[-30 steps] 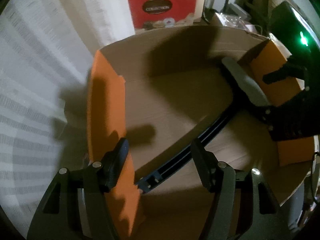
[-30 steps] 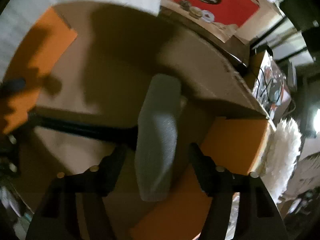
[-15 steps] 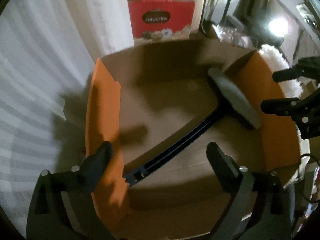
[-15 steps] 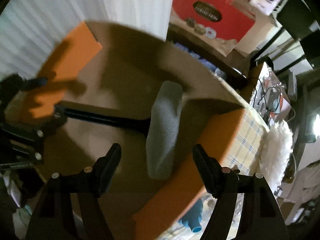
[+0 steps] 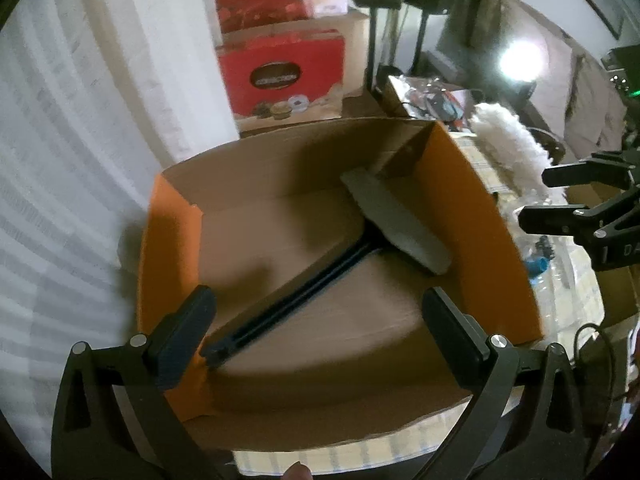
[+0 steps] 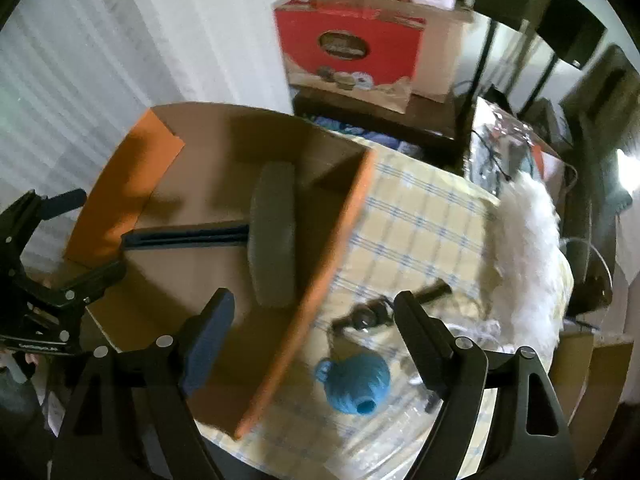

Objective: Organize objects
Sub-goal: 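Withdraw both grippers and move the right gripper toward the clear plastic tube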

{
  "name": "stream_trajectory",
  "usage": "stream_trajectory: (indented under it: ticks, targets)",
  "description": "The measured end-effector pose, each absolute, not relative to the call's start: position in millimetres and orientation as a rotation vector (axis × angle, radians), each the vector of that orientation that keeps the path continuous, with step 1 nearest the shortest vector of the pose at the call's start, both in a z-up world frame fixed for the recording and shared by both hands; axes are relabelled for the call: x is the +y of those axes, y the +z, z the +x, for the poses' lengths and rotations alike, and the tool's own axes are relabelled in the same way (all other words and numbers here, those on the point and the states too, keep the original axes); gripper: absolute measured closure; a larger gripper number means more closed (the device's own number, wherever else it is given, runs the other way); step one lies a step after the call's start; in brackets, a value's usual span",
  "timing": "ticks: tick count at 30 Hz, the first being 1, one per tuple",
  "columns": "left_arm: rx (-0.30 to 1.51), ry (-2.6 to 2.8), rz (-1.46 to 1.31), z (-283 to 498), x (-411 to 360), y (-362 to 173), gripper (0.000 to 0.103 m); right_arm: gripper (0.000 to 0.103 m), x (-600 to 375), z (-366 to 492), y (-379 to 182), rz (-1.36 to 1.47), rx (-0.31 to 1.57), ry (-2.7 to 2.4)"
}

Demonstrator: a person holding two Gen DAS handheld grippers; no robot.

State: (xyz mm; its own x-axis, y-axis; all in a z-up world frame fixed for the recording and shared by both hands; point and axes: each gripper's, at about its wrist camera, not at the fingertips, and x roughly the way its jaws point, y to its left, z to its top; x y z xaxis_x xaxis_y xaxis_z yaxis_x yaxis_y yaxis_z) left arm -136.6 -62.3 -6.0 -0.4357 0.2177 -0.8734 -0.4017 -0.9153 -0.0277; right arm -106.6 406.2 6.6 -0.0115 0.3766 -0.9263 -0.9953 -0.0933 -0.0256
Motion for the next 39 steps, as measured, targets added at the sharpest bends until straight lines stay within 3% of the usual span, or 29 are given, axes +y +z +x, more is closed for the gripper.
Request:
stream_trajectory:
  ticks: [15,27,39]
  targets:
    - [0.219,2.326,-1.258,-103.1,8.0,11.8,0.000,0.018,341.0,-32.2,34.8,-0.885,0.793,1.379]
    - [0.234,2.226,-1.194,-78.1,61.3,1.6,0.001,0.018,291.1,14.6,19.8,-0.788,0.799,1.326]
    - [0.261,2.161,-1.205,-74.0,97.7,-14.1,0.013,0.018,255.1,42.3,-4.6,-0.698,0.820,1.301]
